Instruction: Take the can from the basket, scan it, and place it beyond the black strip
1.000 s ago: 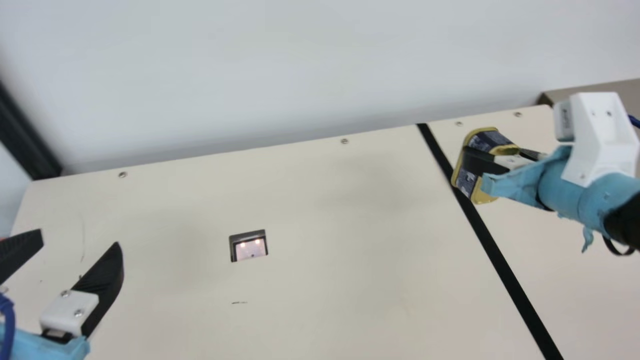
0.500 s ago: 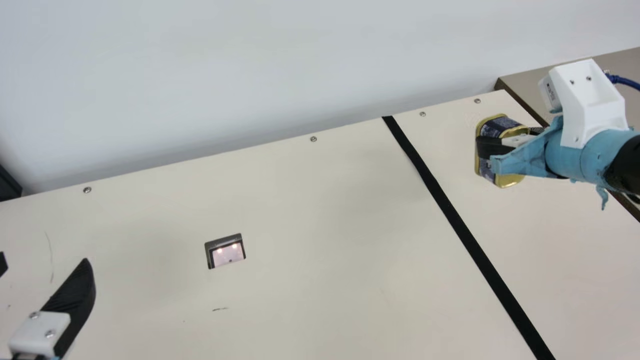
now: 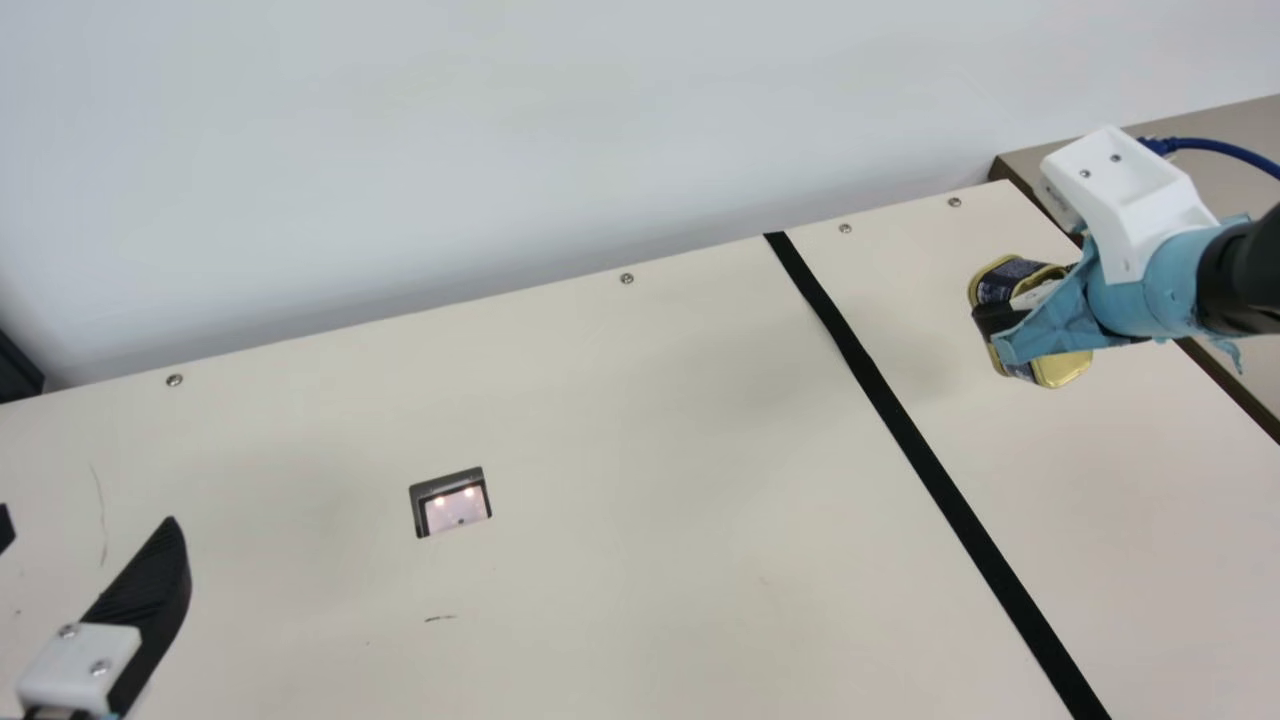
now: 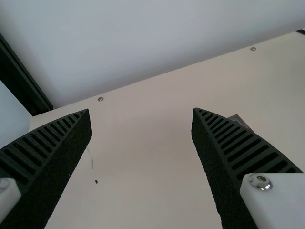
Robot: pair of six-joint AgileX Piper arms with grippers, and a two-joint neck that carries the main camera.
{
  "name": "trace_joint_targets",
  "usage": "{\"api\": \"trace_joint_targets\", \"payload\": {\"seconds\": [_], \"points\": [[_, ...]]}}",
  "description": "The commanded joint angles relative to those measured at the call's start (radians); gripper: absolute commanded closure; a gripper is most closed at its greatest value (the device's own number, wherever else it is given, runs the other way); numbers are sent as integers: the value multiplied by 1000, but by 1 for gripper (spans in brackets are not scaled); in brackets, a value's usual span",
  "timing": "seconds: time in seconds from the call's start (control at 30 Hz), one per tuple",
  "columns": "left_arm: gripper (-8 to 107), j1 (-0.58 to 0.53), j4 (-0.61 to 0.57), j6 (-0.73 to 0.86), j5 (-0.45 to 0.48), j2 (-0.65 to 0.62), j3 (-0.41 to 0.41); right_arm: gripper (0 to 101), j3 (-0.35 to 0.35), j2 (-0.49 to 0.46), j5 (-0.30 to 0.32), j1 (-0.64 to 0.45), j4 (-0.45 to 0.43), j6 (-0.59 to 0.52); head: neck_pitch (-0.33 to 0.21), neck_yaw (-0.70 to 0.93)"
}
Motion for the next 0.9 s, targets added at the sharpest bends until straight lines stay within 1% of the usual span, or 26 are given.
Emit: {"api": "trace_joint_targets", "payload": {"seconds": [0.0,0.17,0.33,0.6,0.87], "points": [[9,0,0,0,0,0,0,101,-21,16,10,17,-107,23,-39,-17],[9,0,0,0,0,0,0,101,-60,54,44,60,-208,63,-39,-17],[9,0,0,0,0,0,0,101,-82,82,68,96,-276,92,-39,-17],[9,0,0,0,0,0,0,101,-86,113,99,147,-338,114,-39,-17],[9,0,0,0,0,0,0,101,-77,138,101,180,-386,130,-39,-17]]}}
